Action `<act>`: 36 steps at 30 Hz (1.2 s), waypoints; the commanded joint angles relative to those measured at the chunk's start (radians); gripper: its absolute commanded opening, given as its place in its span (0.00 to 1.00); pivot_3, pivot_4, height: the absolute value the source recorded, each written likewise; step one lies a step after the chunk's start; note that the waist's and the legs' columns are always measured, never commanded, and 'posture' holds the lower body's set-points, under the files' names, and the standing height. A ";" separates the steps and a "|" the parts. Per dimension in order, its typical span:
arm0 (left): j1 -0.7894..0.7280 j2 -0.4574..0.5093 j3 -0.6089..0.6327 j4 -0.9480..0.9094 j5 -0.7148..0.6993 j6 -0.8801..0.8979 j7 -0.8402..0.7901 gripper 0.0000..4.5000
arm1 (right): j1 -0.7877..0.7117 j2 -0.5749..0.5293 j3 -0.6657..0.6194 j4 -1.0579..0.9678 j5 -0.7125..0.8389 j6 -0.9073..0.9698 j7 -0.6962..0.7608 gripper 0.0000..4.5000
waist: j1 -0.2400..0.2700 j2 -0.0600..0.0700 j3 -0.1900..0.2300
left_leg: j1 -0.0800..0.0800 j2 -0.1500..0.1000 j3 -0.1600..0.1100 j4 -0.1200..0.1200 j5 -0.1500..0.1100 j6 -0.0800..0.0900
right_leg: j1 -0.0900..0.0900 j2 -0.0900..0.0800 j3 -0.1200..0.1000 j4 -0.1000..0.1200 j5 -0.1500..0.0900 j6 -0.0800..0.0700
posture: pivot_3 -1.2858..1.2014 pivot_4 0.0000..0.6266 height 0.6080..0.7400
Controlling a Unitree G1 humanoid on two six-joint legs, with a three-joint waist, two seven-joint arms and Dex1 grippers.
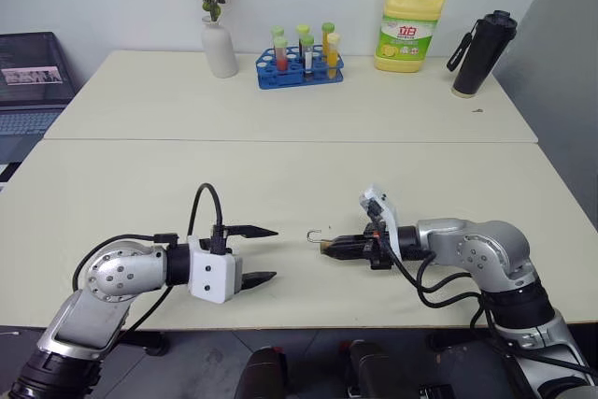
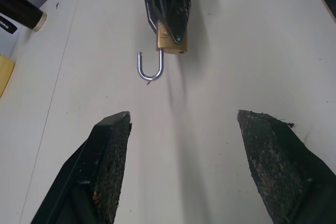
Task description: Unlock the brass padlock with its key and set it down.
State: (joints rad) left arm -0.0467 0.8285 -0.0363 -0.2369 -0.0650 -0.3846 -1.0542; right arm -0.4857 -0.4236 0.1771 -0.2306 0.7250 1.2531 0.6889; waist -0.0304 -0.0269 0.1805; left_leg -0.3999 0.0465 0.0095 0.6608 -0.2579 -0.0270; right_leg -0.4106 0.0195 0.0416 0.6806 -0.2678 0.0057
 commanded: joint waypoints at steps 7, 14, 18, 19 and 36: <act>-0.001 -0.001 -0.043 -0.013 0.003 -0.037 0.012 0.76 | -0.040 0.093 -0.038 0.072 -0.030 0.080 -0.134 0.04 | -0.002 0.000 0.000 | 0.000 0.000 0.000 0.000 0.000 0.000 | 0.000 0.000 0.000 0.000 0.000 0.000 | 0.52 0.24 1.00; -0.003 -0.005 -0.051 -0.011 0.009 -0.034 0.025 0.76 | -0.026 0.070 -0.063 0.068 -0.024 0.098 -0.126 0.60 | -0.001 0.000 0.000 | 0.000 0.000 0.000 0.000 0.000 0.000 | 0.000 0.000 0.000 0.000 0.000 0.000 | 0.52 0.24 1.00; 0.005 -0.004 -0.045 -0.015 -0.008 -0.017 0.029 0.76 | -0.013 0.010 -0.072 0.020 -0.008 0.111 -0.099 0.92 | 0.000 0.000 0.000 | 0.000 0.000 0.000 0.000 0.000 0.000 | 0.000 0.000 0.000 0.000 0.000 0.000 | 0.52 0.24 1.00; 0.013 -0.011 -0.034 -0.035 -0.047 0.048 0.038 0.76 | -0.008 -0.018 -0.072 0.003 -0.007 0.103 -0.086 0.99 | 0.001 0.000 0.000 | 0.000 0.000 0.000 0.000 0.000 0.000 | 0.000 0.000 0.000 0.000 0.000 0.000 | 0.52 0.24 1.00; 0.128 0.086 0.154 -0.258 -0.263 0.624 0.066 0.76 | 0.115 -0.390 -0.031 -0.097 -0.256 -0.782 0.441 0.99 | -0.005 0.001 0.001 | 0.001 0.001 -0.001 0.000 0.000 0.000 | 0.000 0.002 0.000 0.000 -0.002 0.001 | 0.52 0.24 1.00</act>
State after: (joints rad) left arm 0.0718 0.9000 0.0797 -0.4498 -0.2938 0.2231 -0.9757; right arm -0.3630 -0.8024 0.1786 -0.3079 0.4705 0.5125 1.0992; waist -0.0357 -0.0259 0.1819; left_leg -0.3991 0.0472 0.0091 0.6607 -0.2581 -0.0268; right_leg -0.4104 0.0208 0.0417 0.6808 -0.2697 0.0070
